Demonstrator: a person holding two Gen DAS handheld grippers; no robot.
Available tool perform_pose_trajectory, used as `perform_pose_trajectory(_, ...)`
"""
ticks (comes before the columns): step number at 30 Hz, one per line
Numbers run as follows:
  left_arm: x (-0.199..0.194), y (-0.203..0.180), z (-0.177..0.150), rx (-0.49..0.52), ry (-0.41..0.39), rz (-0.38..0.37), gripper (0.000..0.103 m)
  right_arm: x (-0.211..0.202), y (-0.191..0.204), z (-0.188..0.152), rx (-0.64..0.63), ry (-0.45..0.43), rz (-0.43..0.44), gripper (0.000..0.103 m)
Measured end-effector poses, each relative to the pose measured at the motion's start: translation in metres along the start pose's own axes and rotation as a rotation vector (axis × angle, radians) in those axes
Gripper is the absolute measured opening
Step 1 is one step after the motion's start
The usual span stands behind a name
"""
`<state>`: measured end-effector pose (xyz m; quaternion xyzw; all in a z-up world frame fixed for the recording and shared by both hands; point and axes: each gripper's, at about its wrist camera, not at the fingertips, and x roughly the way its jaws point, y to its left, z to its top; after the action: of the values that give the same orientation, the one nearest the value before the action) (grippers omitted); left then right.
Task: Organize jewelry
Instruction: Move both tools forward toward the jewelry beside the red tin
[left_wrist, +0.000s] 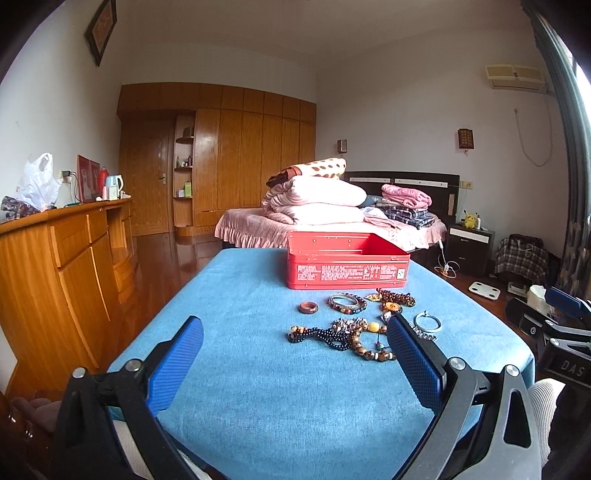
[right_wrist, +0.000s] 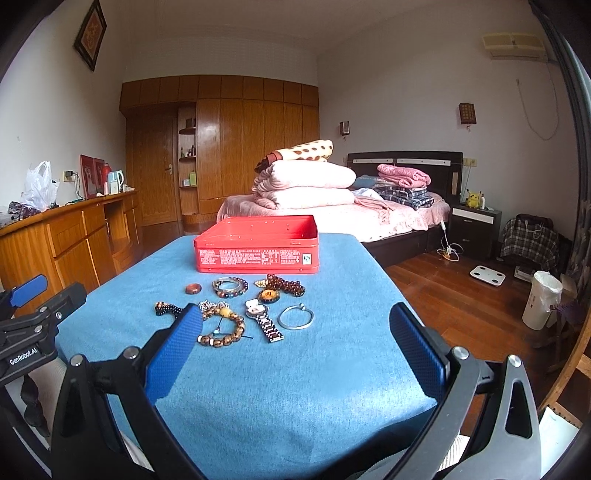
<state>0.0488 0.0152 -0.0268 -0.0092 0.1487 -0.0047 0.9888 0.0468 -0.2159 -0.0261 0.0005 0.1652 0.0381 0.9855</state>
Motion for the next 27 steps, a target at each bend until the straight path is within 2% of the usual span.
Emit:
perform_pose_trajectory(9, 0.057, 0.002, -0.001, -0.006, 0.091, -0.009, 0.097, 0.054, 0.001, 0.008, 0.014, 0.073, 0.028, 0.098)
perform_pose_trajectory(19, 0.14, 0.008, 0.01, -0.012, 0.289, -0.03, 0.097, 0.127, 0.0, 0.035, 0.033, 0.19, 0.094, 0.098)
perform_pose_trajectory(27, 0.197, 0.015, 0.02, -0.014, 0.433, -0.047, 0.097, 0.185, -0.001, 0.05, 0.026, 0.316, 0.14, 0.098)
